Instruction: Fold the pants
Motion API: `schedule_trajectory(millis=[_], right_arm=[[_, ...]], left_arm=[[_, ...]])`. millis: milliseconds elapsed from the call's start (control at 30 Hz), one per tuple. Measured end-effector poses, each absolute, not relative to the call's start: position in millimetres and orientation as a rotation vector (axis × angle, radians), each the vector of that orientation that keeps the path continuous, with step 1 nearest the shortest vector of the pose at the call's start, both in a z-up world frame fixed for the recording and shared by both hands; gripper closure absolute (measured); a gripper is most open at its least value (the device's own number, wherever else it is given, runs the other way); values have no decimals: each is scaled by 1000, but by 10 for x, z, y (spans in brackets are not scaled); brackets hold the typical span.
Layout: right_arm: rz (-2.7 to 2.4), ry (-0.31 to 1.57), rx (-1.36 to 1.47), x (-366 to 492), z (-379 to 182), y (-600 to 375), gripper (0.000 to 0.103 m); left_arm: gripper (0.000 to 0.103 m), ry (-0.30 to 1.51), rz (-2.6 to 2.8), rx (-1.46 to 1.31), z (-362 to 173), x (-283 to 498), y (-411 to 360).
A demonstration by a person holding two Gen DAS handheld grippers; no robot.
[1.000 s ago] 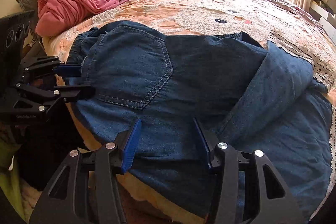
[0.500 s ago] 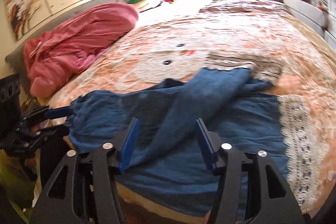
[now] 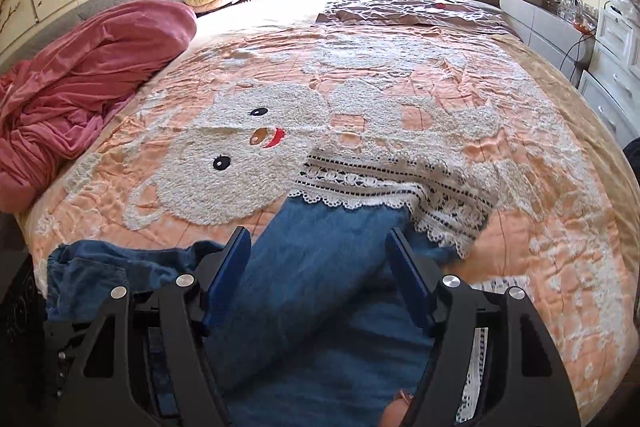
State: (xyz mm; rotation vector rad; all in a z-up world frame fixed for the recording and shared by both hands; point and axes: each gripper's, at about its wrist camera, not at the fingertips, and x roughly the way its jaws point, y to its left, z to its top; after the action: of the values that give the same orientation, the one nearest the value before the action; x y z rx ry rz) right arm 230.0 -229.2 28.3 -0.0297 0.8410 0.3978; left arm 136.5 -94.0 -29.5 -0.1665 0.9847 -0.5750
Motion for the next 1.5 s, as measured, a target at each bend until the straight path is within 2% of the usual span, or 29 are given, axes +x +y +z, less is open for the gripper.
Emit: schedule_trajectory(millis=[233,500,600,667,700,833,1167,1333,1500], right_arm=[[372,913,-151,2960,34,-1809,35],[281,1024,-181,3411,-298,-1611,40],[248,1051,-221,3507,-390,-1540,65],[259,1050,-215,3541,-413,-1567,90],[267,1045,-197,3541,-387,-1606,94],[299,980,-60,3371,-91,-1955,96],[249,806,259,2536,605,-3236,96],[253,795,416,2004,576,-3783,96],[212,799,456,1394,368,-4043,96]], left_arm=[[98,983,-624,-178,-431,1431,-1032],[99,938,-677,-151,-438,1313,-1115],[99,927,-680,-138,-430,1277,-1163],[99,921,-678,-141,-415,1251,-1157],[99,920,-679,-146,-402,1240,-1140],[103,913,-676,-148,-414,1249,-1069],[103,857,-638,-126,-296,1260,-882],[103,809,-656,-54,-124,1162,-847],[103,762,-696,88,-64,951,-954]])
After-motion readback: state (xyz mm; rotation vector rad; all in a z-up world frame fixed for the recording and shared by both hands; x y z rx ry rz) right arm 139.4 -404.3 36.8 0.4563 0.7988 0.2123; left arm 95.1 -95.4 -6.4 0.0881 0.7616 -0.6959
